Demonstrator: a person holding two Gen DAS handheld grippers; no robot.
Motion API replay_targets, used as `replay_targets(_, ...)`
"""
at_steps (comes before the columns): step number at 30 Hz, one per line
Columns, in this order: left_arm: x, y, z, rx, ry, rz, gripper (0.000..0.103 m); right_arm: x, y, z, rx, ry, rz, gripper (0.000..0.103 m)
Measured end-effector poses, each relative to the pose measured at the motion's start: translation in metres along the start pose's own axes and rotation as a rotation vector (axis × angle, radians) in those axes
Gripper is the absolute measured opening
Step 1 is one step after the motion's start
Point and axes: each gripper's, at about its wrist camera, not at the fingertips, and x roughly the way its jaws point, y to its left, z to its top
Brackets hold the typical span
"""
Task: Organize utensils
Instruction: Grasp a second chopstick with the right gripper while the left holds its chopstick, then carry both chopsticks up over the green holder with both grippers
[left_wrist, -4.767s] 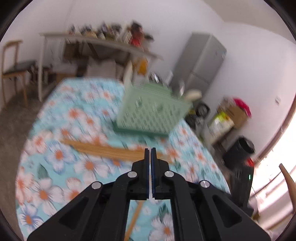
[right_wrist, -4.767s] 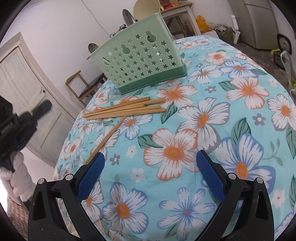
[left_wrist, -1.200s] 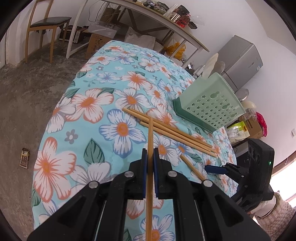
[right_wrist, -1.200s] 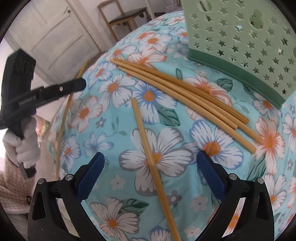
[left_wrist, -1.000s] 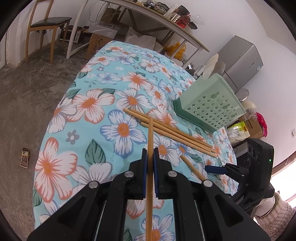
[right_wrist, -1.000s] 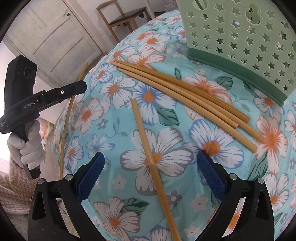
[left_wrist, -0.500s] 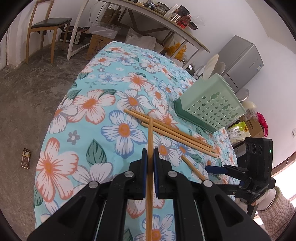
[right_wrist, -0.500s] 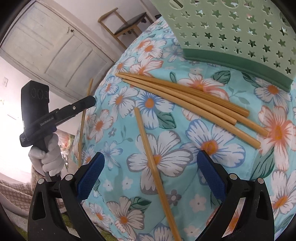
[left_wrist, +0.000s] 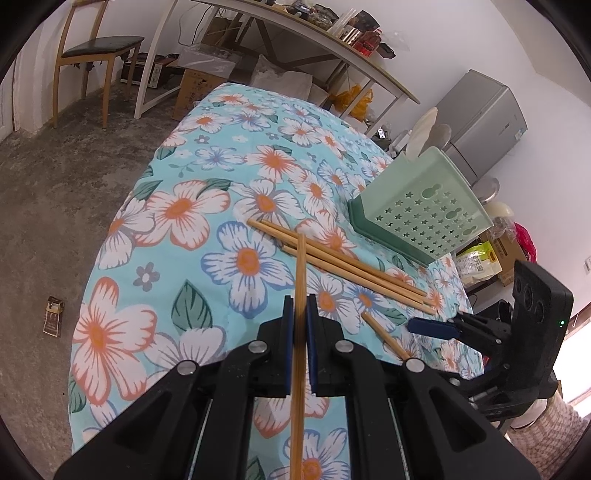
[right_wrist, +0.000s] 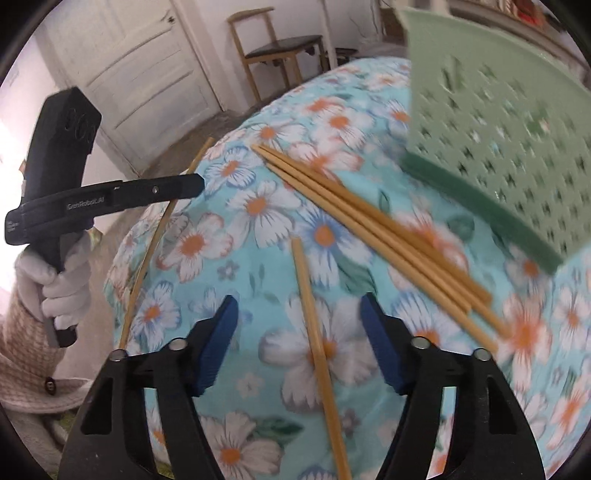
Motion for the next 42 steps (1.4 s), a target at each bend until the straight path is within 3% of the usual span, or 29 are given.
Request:
replay_targets(6,-0.002,-0.007,0.003,0.014,-0.004,0.006,0.006,0.032,0.015,0.013,-0.082,0.038,-0.069,0.028)
replay_targets(8,-0.005,-0.012,0.004,0.026,-0.012,0.009,0.006,0.031,0.015,0.015,-0.078,0.031,-0.069,0.008)
replay_targets(10,-0.009,-0.016,0.005,0.034,-0.023,0.011,0.006,0.025,0.01,0.016,-0.048,0.019,-0.052,0.005)
replay_targets(14,-0.021,-0.029,0.009,0.053,-0.055,0.005,0.006,-0.002,0.003,0.013,0.004,-0.054,-0.019,0.005)
replay_targets(20,-0.051,-0.068,0.029,0.126,-0.159,-0.033,0.006,-0.07,-0.011,0.002,0.11,-0.251,-0.005,0.005)
replay_targets(26,-0.087,-0.125,0.065,0.23,-0.316,-0.093,0.006,-0.143,-0.03,-0.019,0.213,-0.482,-0.005,0.005)
replay_targets(30,-0.1,-0.164,0.091,0.282,-0.438,-0.114,0.006,-0.168,-0.041,-0.03,0.264,-0.574,0.009,0.005)
replay_targets(35,-0.1,-0.208,0.125,0.331,-0.55,-0.149,0.006,-0.19,-0.055,-0.046,0.299,-0.646,0.027,0.005)
replay_targets(42,-0.057,-0.252,0.152,0.425,-0.621,-0.084,0.006,-0.208,-0.079,-0.058,0.348,-0.725,0.066,0.005)
